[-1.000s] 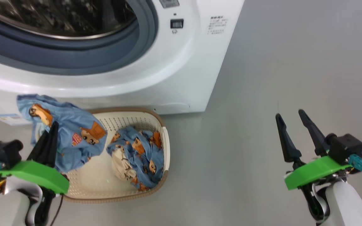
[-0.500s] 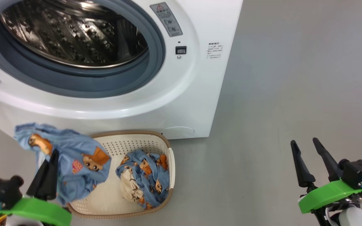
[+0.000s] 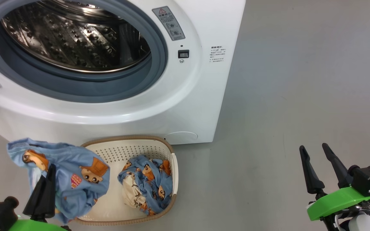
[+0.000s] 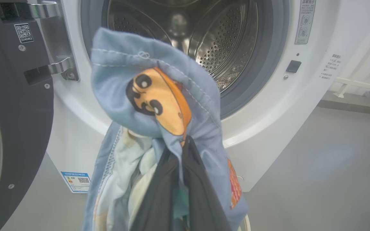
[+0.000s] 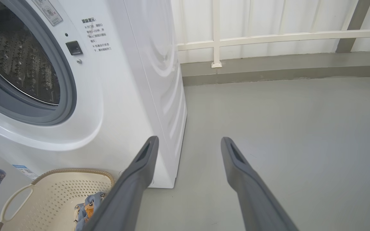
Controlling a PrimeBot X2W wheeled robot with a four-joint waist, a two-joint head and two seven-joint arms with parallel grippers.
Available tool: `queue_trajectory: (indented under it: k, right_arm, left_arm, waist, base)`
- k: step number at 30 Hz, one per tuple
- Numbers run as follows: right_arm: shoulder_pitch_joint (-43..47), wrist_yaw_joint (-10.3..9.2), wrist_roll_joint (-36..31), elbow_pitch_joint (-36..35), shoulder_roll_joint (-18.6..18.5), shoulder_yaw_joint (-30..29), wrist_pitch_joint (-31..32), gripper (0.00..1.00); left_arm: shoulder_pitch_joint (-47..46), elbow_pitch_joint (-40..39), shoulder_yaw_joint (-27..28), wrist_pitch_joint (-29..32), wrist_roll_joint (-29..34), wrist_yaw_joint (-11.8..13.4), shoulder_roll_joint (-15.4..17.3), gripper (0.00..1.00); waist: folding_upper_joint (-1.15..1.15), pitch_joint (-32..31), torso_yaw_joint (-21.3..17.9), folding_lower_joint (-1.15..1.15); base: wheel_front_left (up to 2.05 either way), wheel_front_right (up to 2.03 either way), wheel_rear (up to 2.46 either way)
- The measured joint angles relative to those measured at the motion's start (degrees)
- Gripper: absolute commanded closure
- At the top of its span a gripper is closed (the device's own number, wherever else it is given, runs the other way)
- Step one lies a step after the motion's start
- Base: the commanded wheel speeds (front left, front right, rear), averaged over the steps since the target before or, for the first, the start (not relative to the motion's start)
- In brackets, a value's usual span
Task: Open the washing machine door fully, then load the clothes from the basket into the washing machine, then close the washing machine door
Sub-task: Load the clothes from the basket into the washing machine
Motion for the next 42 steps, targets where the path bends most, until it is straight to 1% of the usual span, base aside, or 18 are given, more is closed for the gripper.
queue_trajectory:
  k: [5,8,15,20,24,28,29,38,42]
  right_arm:
    - [-0.02,0.00,0.00,-0.33,0.26,-0.03,0.00,0.00]
    - [-0.07,0.00,-0.03,-0.60,0.68,-0.04,0.00,0.00]
    - [-0.99,0.00,-0.22,-1.01,1.71,0.07,0.00,0.00]
    - [-3.30,0.00,-0.64,-1.63,2.81,0.16,0.00,0.00]
    - [-4.57,0.00,-0.64,-1.76,3.30,0.23,0.00,0.00]
    - [-6.47,0.00,-0.83,-2.16,4.30,0.44,0.00,0.00]
    - [-6.47,0.00,-0.83,-2.16,4.30,0.44,0.00,0.00]
    - [-9.22,0.00,-1.23,-2.92,5.39,1.74,0.00,0.00]
    - [-10.40,0.00,-1.25,-3.22,6.10,2.05,0.00,0.00]
  left_arm:
    - [-0.40,-0.02,0.01,0.00,0.00,0.00,0.02,1.00]
    - [-2.20,0.00,-0.14,0.00,-0.09,0.00,0.46,1.00]
    - [-12.65,0.36,-0.22,-0.01,-0.31,0.00,3.82,1.00]
    - [-21.18,2.86,-0.22,-0.01,-1.81,0.00,5.75,1.00]
    - [-28.54,6.99,-1.20,-0.02,-2.41,0.00,6.94,1.00]
    - [-35.44,12.22,-3.99,-0.03,-2.72,0.00,8.28,1.00]
    - [-35.44,12.22,-3.99,-0.03,-2.72,0.00,8.28,1.00]
    - [-47.98,25.18,-10.63,-0.02,-5.47,0.00,11.24,1.00]
    - [-53.10,30.69,-14.80,-0.03,-7.33,0.00,12.44,1.00]
  waist:
    - [0.00,0.95,-0.26,0.00]
    - [0.00,1.98,-0.46,0.00]
    - [0.00,5.42,-1.18,0.00]
    - [0.00,8.30,-2.09,0.00]
    - [0.00,10.64,-2.92,0.00]
    - [0.00,12.99,-3.93,0.00]
    - [0.00,12.99,-3.93,0.00]
    - [0.00,18.28,-6.54,0.00]
    - [0.00,20.53,-7.71,0.00]
  base:
    - [0.00,0.00,0.00]
    - [0.00,0.00,0.00]
    - [0.00,0.00,0.00]
    - [0.00,0.00,0.00]
    - [0.00,0.00,0.00]
    - [0.00,0.00,0.00]
    - [0.00,0.00,0.00]
    - [0.00,0.00,0.00]
    - [0.00,0.00,0.00]
